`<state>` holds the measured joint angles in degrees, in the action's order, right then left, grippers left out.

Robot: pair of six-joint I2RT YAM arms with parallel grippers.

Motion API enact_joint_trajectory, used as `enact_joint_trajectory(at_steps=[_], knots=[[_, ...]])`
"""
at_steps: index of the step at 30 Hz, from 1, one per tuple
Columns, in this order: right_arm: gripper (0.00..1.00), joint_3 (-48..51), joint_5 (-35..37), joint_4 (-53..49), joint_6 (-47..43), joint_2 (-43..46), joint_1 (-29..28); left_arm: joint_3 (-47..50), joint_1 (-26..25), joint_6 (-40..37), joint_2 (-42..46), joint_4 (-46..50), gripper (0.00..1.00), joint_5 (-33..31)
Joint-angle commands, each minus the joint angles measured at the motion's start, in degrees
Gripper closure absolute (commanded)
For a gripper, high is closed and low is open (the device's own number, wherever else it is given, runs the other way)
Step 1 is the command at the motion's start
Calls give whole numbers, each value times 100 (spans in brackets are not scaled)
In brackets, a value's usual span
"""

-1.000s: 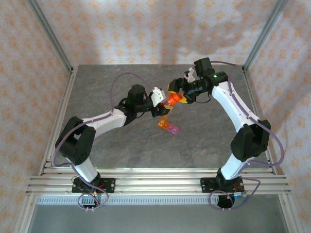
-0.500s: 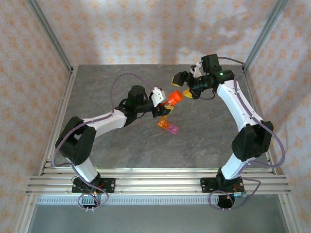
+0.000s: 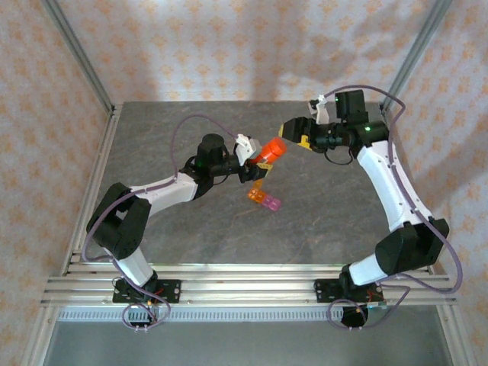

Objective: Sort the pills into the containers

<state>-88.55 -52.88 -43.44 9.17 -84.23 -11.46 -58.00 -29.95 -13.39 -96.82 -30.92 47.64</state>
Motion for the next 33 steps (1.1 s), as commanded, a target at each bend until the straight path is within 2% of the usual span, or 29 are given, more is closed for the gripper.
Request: enact_joint_trajectory(at_steps=[1, 6, 14, 28, 33], knots=[[16, -281, -254, -41, -700, 31, 5, 2, 32, 193, 132, -425, 100, 231], [16, -602, -301, -534, -1182, -200, 4, -2, 40, 451, 176, -609, 100, 408], [22, -824, -398, -760, -1342, -445, -125, 41, 68, 983, 163, -1154, 100, 553], [37, -971, -417, -936, -1439, -688, -285, 47, 81, 979, 176, -1125, 100, 562], [47, -969, -425, -991, -1456, -737, -313, 39, 86, 983, 153, -1127, 100, 564]])
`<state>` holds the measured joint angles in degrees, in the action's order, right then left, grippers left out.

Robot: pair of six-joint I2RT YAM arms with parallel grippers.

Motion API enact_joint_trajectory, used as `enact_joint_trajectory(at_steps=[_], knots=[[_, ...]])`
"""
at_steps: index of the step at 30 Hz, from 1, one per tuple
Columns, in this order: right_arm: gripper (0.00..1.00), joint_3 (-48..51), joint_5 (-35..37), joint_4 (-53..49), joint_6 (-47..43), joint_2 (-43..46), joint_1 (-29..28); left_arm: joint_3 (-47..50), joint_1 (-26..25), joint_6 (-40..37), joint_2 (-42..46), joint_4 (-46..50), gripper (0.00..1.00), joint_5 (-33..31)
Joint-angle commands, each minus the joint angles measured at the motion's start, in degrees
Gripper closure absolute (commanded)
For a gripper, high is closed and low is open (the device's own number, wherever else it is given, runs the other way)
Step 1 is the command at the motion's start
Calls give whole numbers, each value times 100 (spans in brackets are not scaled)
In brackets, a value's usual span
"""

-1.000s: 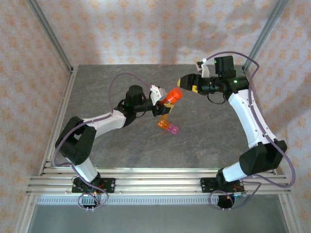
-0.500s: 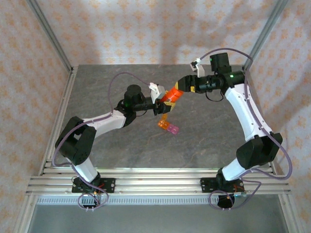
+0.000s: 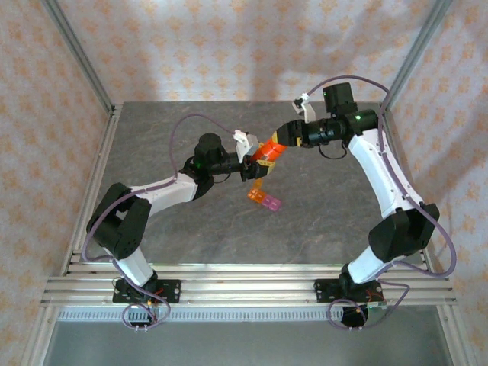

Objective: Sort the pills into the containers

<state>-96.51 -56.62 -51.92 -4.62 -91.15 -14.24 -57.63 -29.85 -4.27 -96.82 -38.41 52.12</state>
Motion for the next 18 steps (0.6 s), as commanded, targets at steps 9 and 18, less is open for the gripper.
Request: enact_joint_trajectory(at_steps=[9, 18], knots=[[57, 199, 343, 91, 693, 27, -205, 3, 76, 59, 141, -395, 100, 27], [56, 973, 1447, 743, 3064, 352, -604, -3, 84, -161, 121, -140, 100, 0]])
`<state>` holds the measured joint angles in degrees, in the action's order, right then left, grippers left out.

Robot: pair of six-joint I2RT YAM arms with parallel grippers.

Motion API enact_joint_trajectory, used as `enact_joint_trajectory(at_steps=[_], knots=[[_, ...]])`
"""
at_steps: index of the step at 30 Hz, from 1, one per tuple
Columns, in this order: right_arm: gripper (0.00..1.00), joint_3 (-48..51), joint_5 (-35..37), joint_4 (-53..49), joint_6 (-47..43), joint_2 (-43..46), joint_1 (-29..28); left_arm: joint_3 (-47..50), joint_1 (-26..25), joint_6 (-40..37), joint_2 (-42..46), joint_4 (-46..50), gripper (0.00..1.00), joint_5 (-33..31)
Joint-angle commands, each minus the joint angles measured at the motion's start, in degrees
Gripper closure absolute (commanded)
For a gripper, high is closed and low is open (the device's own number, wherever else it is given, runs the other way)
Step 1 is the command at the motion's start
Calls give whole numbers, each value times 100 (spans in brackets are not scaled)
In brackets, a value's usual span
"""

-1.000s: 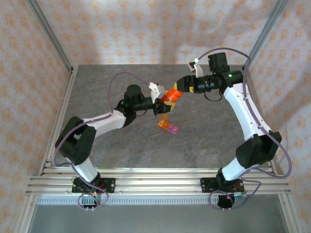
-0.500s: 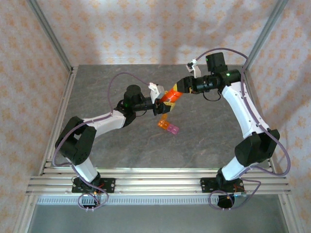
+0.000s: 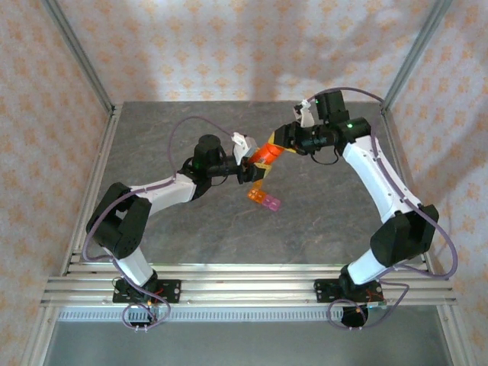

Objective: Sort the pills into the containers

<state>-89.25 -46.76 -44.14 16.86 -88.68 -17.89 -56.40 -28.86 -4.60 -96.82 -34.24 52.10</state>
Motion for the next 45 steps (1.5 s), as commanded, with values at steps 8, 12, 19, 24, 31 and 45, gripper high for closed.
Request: enact_joint_trajectory(at_steps=[8, 12, 19, 24, 31, 45], knots=[[50, 147, 752, -100, 990, 65, -313, -118, -18, -156, 65, -543, 100, -14], [33, -177, 874, -227, 868, 40, -253, -94, -22, -197, 88, -500, 100, -32], [12, -662, 838, -479, 138, 174, -102, -87, -16, -241, 91, -453, 100, -31], [12, -764, 378, -604, -1322, 281, -48, -77, -16, -228, 89, -474, 100, -15], [15, -763, -200, -828, -2678, 116, 247, -72, -20, -207, 91, -487, 100, -6], [22, -857, -709, -936, -2761, -385, 242, -85, -15, -217, 86, -475, 100, 8]])
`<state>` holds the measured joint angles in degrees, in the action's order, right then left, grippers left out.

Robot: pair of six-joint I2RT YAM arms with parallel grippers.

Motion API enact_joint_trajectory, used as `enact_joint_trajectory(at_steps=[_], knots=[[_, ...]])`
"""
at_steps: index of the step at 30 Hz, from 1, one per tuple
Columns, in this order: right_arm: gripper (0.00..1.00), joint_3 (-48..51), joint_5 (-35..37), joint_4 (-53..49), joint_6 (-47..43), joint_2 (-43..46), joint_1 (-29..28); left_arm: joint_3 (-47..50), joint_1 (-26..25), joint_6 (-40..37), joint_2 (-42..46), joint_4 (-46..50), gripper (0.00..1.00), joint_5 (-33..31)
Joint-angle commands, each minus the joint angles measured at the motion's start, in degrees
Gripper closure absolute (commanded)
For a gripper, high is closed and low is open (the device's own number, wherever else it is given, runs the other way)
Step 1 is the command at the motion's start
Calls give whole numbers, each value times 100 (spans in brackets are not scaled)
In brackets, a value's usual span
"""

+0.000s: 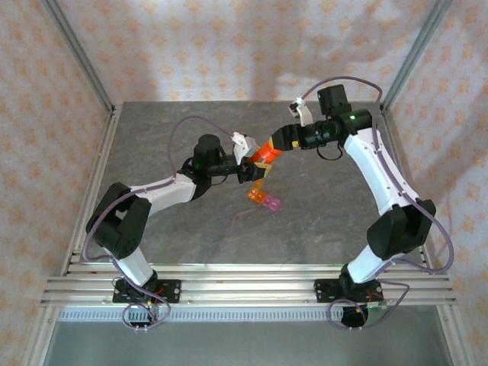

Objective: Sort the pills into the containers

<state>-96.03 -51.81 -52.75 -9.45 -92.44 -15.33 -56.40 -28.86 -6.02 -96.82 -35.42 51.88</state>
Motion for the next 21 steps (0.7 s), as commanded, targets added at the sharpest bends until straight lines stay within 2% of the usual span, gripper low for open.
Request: enact_joint_trajectory(at_steps=[1, 11, 15, 21], knots=[[23, -179, -214, -69, -119, -17, -14, -82, -20, -83, 89, -357, 100, 24], [43, -205, -372, -84, -74, -173, -13, -82, -20, -134, 132, -282, 100, 26], [45, -214, -400, -95, -57, -209, -9, -67, -14, -134, 135, -274, 100, 16], [54, -217, -424, -113, -22, -245, -11, -81, -18, -119, 127, -301, 100, 21]])
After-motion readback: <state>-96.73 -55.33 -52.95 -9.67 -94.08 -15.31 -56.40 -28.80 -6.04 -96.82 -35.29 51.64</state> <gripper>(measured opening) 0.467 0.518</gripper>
